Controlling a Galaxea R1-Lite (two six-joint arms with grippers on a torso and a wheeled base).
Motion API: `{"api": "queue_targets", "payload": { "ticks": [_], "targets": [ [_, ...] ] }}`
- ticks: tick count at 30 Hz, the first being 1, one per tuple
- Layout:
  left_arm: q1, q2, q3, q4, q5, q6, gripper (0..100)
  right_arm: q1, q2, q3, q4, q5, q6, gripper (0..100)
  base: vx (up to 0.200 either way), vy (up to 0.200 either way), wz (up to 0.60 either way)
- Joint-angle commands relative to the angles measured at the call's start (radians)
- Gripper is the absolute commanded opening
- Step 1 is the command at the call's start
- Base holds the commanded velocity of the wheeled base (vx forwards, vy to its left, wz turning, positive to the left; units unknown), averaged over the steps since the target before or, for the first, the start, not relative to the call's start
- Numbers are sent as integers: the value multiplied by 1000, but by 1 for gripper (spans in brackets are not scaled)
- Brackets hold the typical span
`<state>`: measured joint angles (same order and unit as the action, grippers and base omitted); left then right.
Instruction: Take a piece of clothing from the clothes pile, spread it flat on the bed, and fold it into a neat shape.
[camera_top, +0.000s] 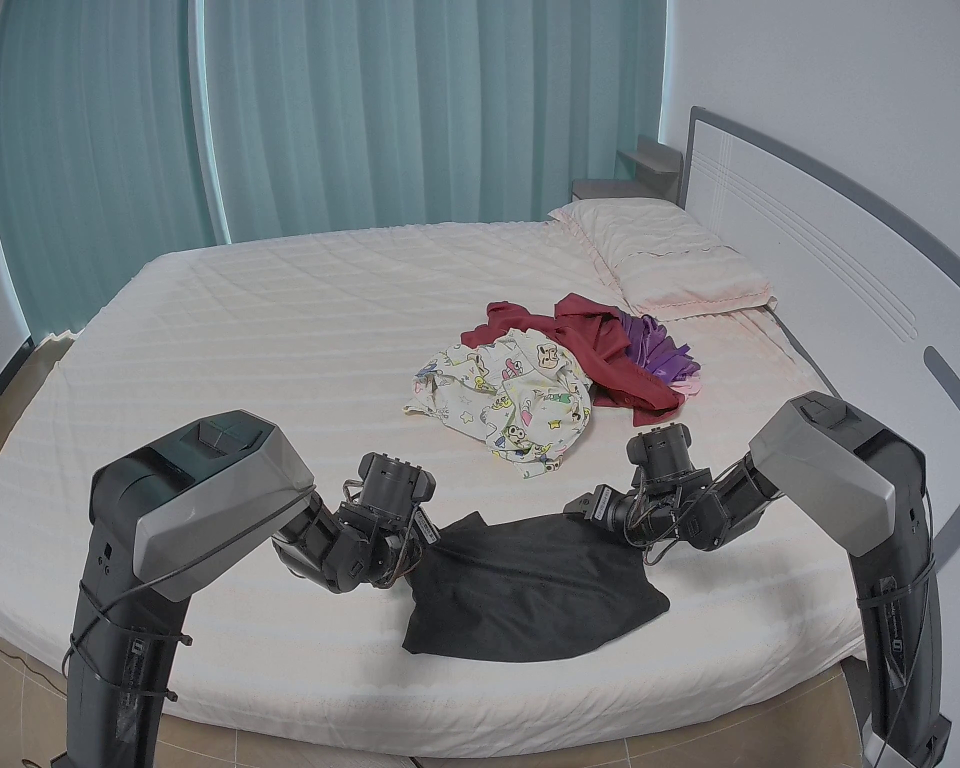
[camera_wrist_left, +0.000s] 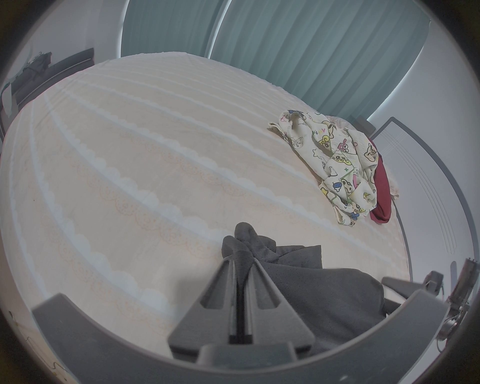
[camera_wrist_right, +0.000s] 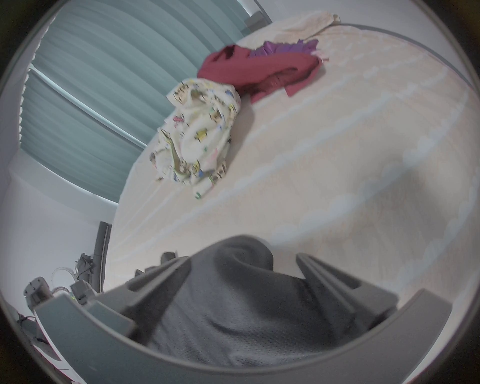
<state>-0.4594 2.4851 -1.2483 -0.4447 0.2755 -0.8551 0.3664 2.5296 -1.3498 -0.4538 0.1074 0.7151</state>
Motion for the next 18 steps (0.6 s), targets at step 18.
{"api": "queue_targets", "payload": {
  "ticks": [18],
  "targets": [
    [47,28,-3,-114,-1,10,0,-9,49,-103,-112,-107,90,0,0,0,0]
  ]
}}
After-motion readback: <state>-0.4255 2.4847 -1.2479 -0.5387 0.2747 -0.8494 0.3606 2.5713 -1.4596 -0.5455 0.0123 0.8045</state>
